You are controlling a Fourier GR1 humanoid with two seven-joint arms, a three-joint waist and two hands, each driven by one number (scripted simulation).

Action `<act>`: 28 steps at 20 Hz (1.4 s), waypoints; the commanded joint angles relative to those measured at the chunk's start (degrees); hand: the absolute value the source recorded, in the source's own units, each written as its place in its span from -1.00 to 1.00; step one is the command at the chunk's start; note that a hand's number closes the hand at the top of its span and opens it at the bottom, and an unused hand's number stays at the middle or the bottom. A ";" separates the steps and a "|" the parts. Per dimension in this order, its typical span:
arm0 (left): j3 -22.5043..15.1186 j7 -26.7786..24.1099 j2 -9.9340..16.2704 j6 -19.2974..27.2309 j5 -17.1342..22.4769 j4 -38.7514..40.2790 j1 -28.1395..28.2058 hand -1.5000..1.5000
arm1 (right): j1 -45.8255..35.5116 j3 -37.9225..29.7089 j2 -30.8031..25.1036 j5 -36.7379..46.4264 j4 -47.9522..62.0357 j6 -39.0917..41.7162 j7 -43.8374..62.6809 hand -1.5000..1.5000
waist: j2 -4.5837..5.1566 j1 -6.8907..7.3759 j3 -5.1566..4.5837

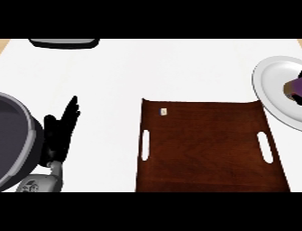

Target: Pick the can from the tray and place it in the plate

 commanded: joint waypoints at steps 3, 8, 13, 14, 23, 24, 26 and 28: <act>1.36 1.68 1.14 -1.15 0.77 0.10 -2.36 0.00 | -1.30 1.56 -2.35 2.45 8.67 4.41 -4.94 -1.00 | 0.32 0.44 0.09; 0.69 3.50 1.43 -1.32 0.70 -3.86 0.31 0.00 | -1.88 -2.14 -3.74 -1.85 9.06 7.75 -16.00 -1.00 | 0.01 0.39 0.17; 1.48 1.45 -0.03 -0.05 0.48 0.57 -1.89 0.00 | -5.17 -13.24 -4.12 -13.88 11.05 17.27 -20.85 -1.00 | 0.07 -1.18 0.18; 0.40 -0.47 0.04 -0.80 0.24 -1.08 0.81 0.00 | -5.21 -15.67 -4.23 -16.26 11.95 17.97 -20.39 -1.00 | -0.16 -0.58 0.18; 0.67 0.95 0.72 -1.28 -0.12 -1.27 -0.84 0.00 | -0.71 -18.98 -10.47 -20.27 14.48 31.20 -22.16 -1.00 | 0.40 0.05 0.26; -0.02 -0.71 -0.88 -0.07 -0.64 -1.09 0.83 0.00 | -0.73 -19.29 -10.19 -20.86 14.12 32.12 -22.49 -1.00 | 0.19 -0.07 0.20; 0.23 1.65 -0.35 -0.32 -0.52 -1.72 -0.74 0.00 | 1.11 -19.16 -7.47 -21.04 13.70 30.05 -23.67 -1.00 | 0.19 -0.10 0.23; 0.89 0.16 -0.42 -0.63 -0.05 -0.06 -0.58 0.00 | 1.99 -19.06 -6.42 -21.35 12.66 30.49 -26.08 -1.00 | 0.26 -0.20 0.23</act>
